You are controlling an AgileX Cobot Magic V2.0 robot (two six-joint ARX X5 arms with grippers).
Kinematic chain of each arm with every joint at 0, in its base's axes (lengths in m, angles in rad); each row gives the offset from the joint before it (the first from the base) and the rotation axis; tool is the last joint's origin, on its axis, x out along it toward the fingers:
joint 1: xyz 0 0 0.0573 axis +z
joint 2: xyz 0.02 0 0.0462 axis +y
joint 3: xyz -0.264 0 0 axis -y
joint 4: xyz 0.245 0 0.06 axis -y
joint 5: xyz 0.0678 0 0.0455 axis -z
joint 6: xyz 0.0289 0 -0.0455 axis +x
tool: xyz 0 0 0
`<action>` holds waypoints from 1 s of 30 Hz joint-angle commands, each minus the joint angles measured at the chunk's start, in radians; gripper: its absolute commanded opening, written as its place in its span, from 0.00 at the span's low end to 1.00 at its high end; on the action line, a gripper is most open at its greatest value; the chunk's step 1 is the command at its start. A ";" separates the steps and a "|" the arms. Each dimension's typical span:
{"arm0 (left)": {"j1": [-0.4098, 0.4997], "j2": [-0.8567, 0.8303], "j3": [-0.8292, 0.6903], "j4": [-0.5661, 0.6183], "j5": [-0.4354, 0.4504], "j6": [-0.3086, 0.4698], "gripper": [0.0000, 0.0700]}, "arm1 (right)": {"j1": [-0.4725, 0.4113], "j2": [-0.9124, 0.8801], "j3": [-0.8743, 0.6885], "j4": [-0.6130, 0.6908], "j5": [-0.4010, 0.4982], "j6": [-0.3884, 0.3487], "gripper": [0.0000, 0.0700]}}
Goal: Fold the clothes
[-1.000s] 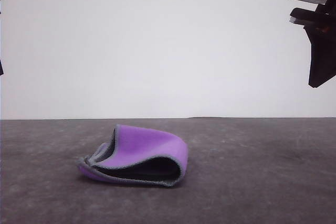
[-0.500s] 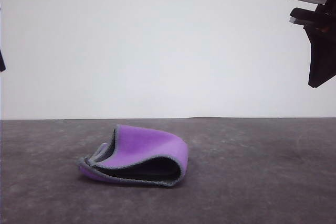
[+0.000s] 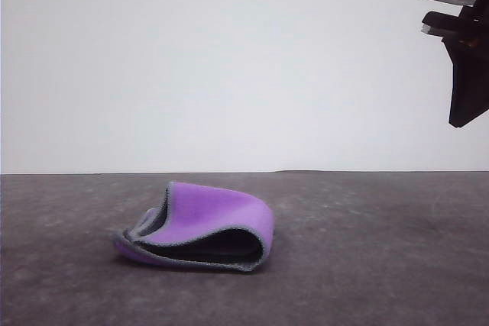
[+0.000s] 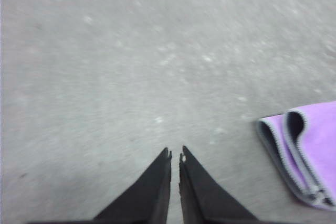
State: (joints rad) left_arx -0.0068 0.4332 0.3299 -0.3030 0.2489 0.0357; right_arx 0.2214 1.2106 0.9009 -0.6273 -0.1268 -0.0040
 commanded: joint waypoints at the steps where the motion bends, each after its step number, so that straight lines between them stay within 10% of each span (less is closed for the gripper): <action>1: 0.002 -0.059 -0.036 0.013 -0.016 -0.003 0.02 | 0.003 0.010 0.013 0.006 0.003 -0.010 0.00; 30: 0.022 -0.428 -0.281 0.038 -0.114 -0.097 0.02 | 0.003 0.010 0.013 0.006 0.004 -0.010 0.00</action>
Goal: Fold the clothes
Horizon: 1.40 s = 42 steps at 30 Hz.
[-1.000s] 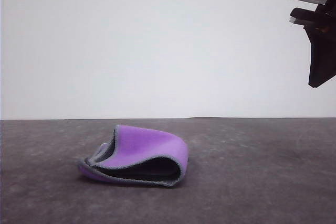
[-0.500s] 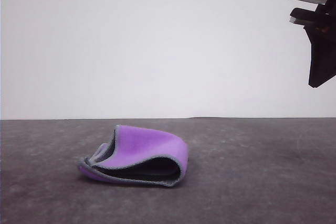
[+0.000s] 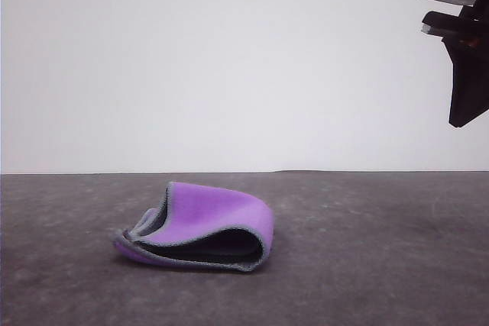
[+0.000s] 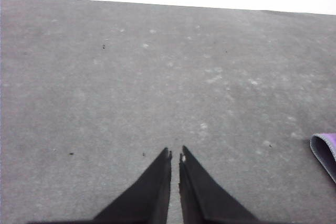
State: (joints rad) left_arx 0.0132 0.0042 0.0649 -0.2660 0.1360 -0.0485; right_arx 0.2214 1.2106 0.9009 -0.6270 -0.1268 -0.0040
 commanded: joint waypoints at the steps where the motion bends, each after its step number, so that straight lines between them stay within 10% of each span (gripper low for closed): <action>1: 0.002 0.000 -0.016 0.005 -0.002 -0.013 0.02 | 0.003 0.010 0.013 0.006 0.004 -0.010 0.00; 23: 0.002 0.000 -0.015 0.004 -0.002 -0.013 0.02 | -0.009 -0.037 -0.009 0.082 0.034 -0.013 0.00; 33: 0.002 0.000 -0.015 0.004 -0.002 -0.013 0.02 | -0.136 -0.557 -0.436 0.480 0.104 -0.008 0.00; 42: 0.002 0.000 -0.015 0.004 -0.002 -0.013 0.02 | -0.220 -1.010 -0.736 0.515 0.109 -0.012 0.00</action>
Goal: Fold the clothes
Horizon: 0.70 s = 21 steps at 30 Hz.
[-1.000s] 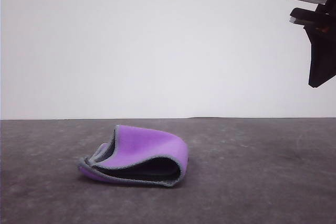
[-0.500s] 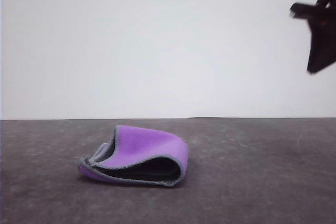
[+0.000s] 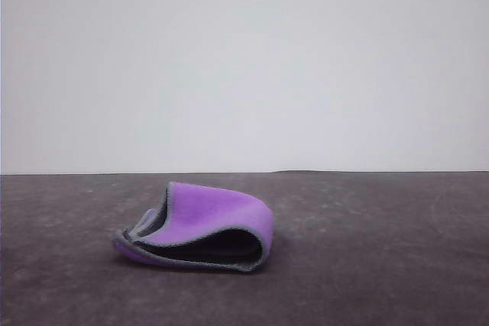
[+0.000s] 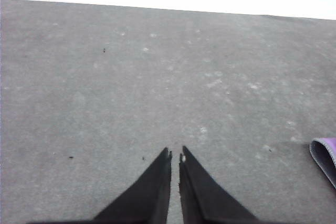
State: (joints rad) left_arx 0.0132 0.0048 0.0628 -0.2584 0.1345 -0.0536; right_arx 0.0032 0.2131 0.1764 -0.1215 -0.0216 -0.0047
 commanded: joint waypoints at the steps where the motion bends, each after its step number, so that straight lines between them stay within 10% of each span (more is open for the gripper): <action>1: 0.002 -0.001 -0.013 -0.004 0.000 -0.008 0.02 | -0.006 -0.035 -0.030 0.008 0.004 -0.011 0.00; 21: 0.002 -0.001 -0.013 -0.003 0.000 -0.008 0.02 | -0.014 -0.210 -0.164 -0.057 0.004 -0.014 0.00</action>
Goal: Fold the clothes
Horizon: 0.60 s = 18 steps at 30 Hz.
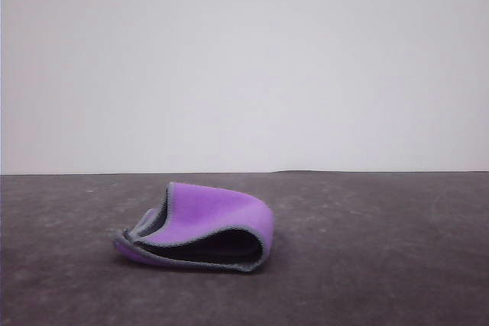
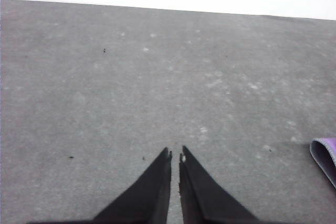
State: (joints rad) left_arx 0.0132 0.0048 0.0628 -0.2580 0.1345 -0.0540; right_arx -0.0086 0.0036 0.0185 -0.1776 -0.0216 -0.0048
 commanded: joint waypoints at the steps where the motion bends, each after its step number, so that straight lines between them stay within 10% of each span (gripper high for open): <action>1: 0.002 -0.001 -0.013 -0.004 0.000 -0.007 0.02 | -0.002 0.000 -0.006 -0.001 0.004 -0.015 0.00; 18: 0.002 -0.001 -0.013 -0.004 0.000 -0.007 0.02 | -0.002 0.000 -0.006 0.021 0.003 -0.030 0.00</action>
State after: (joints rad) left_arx 0.0132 0.0048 0.0624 -0.2577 0.1345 -0.0540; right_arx -0.0086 0.0036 0.0174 -0.1684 -0.0216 -0.0296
